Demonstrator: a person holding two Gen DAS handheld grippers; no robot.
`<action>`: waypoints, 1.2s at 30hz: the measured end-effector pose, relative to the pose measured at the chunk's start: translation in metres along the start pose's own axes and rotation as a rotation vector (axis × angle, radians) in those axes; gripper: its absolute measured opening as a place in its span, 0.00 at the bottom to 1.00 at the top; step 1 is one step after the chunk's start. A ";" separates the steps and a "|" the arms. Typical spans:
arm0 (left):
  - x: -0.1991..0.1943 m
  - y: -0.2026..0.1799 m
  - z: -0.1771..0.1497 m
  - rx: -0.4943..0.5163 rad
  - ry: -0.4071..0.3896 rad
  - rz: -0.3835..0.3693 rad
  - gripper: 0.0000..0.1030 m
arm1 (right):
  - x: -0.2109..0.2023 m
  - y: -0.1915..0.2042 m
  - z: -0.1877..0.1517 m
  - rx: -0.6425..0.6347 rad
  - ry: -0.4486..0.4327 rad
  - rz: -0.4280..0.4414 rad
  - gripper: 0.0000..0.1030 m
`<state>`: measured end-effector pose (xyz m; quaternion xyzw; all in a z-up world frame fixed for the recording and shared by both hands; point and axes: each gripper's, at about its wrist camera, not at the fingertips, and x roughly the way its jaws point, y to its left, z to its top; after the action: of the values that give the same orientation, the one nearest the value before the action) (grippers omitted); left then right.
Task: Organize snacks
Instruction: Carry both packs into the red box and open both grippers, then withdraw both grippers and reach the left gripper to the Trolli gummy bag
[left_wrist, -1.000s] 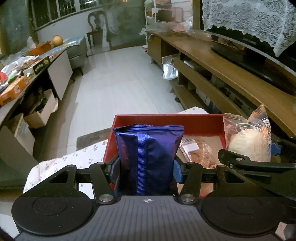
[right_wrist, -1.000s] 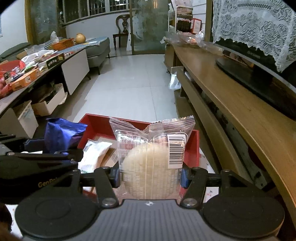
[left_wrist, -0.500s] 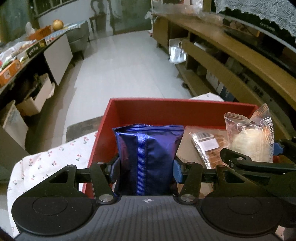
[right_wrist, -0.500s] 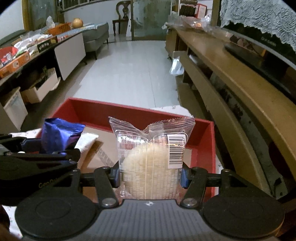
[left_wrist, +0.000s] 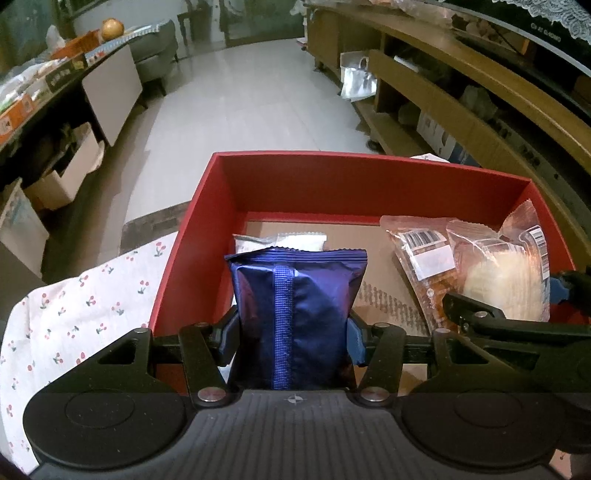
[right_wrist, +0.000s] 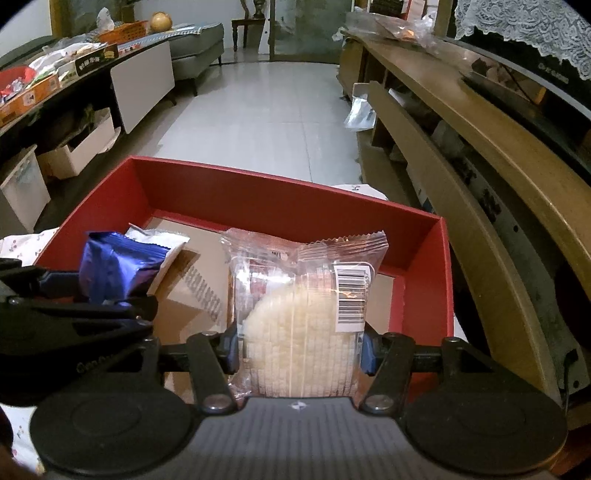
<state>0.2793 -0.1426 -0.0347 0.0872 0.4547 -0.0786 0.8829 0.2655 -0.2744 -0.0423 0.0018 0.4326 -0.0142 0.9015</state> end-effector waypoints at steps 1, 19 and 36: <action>0.000 0.000 0.000 0.001 0.002 0.001 0.61 | 0.000 0.000 0.000 -0.002 0.003 0.000 0.63; -0.018 0.006 0.004 -0.012 -0.029 0.023 0.75 | -0.018 -0.006 0.006 0.014 -0.027 -0.017 0.76; -0.054 0.005 -0.003 0.014 -0.079 0.029 0.81 | -0.046 -0.008 0.004 0.044 -0.076 0.002 0.77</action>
<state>0.2470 -0.1336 0.0080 0.0967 0.4176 -0.0723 0.9006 0.2396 -0.2815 -0.0036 0.0214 0.3976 -0.0226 0.9170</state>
